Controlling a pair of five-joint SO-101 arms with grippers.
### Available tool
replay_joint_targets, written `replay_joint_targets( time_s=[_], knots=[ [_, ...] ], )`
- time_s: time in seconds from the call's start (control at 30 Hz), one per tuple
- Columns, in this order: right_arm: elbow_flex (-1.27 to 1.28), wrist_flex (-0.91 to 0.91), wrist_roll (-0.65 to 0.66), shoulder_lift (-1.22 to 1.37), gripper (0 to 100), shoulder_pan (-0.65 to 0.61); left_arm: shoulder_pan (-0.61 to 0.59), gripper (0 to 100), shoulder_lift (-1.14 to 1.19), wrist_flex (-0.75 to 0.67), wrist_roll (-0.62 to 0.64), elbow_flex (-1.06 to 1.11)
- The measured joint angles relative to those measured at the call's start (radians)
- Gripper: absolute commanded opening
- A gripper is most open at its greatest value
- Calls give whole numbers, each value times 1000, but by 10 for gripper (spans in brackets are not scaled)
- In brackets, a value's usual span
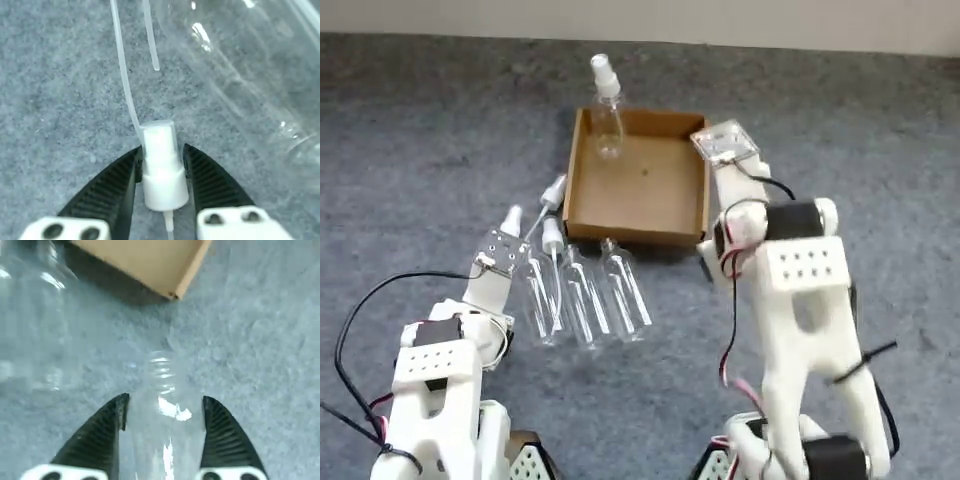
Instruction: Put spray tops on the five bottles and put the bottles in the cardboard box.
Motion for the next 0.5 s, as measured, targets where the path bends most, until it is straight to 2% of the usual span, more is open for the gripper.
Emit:
replay_joint_targets(
  time_s=[0.2,0.5],
  knots=[
    [34,-120,-141,-166,14,-269,0,4,2,52,123,-206],
    [368,-529,-189,-189,5,-471,0,4,3,334,385,-919]
  ],
)
